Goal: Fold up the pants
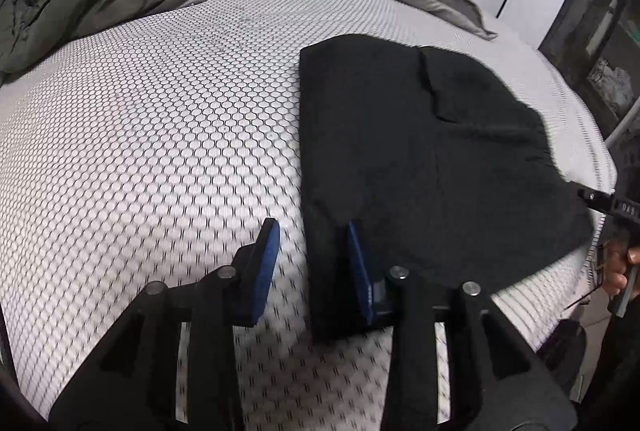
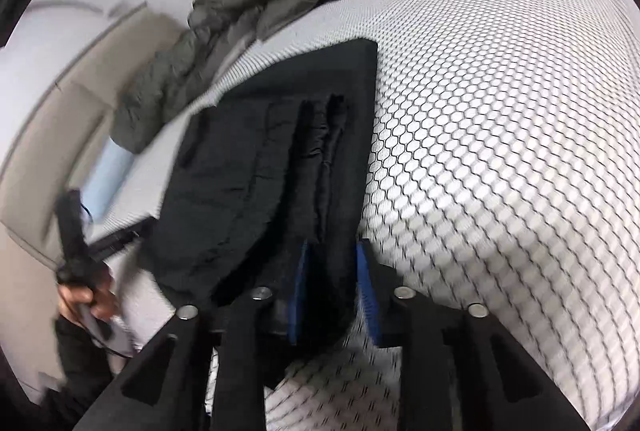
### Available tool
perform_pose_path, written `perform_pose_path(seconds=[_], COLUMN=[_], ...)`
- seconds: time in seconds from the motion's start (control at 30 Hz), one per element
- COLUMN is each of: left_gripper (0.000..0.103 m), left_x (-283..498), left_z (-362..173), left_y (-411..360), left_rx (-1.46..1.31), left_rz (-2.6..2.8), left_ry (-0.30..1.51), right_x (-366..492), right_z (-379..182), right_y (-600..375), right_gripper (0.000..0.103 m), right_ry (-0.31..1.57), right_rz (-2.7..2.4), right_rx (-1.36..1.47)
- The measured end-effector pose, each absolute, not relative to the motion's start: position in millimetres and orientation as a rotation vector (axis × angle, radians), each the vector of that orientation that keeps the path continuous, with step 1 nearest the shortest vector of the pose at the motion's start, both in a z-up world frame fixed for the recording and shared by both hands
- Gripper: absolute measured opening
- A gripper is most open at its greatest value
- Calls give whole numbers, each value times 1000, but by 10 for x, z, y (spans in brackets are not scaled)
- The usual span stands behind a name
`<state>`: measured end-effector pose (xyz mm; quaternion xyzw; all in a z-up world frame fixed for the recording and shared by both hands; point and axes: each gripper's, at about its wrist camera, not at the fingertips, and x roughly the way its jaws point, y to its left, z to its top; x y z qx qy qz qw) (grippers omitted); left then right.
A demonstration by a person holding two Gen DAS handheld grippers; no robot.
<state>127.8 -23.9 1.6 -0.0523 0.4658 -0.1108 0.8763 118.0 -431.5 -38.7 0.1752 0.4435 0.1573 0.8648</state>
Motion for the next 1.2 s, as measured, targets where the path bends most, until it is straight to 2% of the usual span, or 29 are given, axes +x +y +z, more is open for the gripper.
perform_pose_path(seconds=[0.03, 0.17, 0.23, 0.27, 0.3, 0.33, 0.4, 0.53, 0.57, 0.6, 0.63, 0.7, 0.77, 0.8, 0.83, 0.9, 1.03, 1.2], left_gripper=[49, 57, 63, 65, 65, 65, 65, 64, 64, 64, 64, 64, 56, 40, 26, 14, 10, 11], left_x=[1216, 1089, 1082, 1071, 1045, 1017, 926, 797, 779, 783, 806, 955, 1252, 1376, 1472, 1550, 1771, 2157], left_z=[30, -40, -169, -207, -217, -210, -192, -72, 1, 49, 98, 128, 0, -60, -139, -141, 5, 22], left_y=[-212, -179, -265, -314, -378, -416, -444, -381, -345, -300, -243, -144, -76, -37, -14, -24, -62, -2], left_rx=[-135, -217, -207, -173, -133, -99, -71, -71, -84, -102, -129, -160, -222, -263, -326, -353, -254, -180], left_rz=[-258, -312, -295, -280, -275, -273, -267, -262, -274, -281, -286, -274, -251, -249, -272, -295, -236, -153], left_ry=[969, 977, 992, 981, 961, 946, 933, 922, 910, 895, 879, 889, 945, 977, 1003, 1002, 993, 998], right_x=[1133, 1057, 1052, 1056, 1065, 1042, 989, 897, 891, 885, 884, 954, 1115, 1270, 1431, 1702, 2040, 2570], right_z=[-353, -328, -348, -377, -422, -439, -454, -413, -388, -329, -289, -215, -230, -288, -367, -504, -405, -364], right_y=[-4345, -4433, -4349, -4275, -4166, -4102, -3963, -4053, -4088, -4149, -4205, -4314, -4364, -4359, -4346, -4332, -4171, -4062], right_gripper=[53, 55, 66, 66, 62, 43, 32, 31, 32, 38, 52, 63, 62, 57, 34, 23, 18, 20], right_ry=[915, 913, 921, 924, 935, 946, 942, 950, 955, 944, 925, 867, 865, 884, 915, 986, 935, 938], right_rz=[338, 379, 389, 369, 347, 319, 294, 317, 329, 346, 364, 378, 372, 377, 359, 350, 367, 342], right_rx=[389, 481, 457, 418, 357, 285, 157, 171, 189, 238, 283, 353, 368, 376, 382, 408, 359, 316])
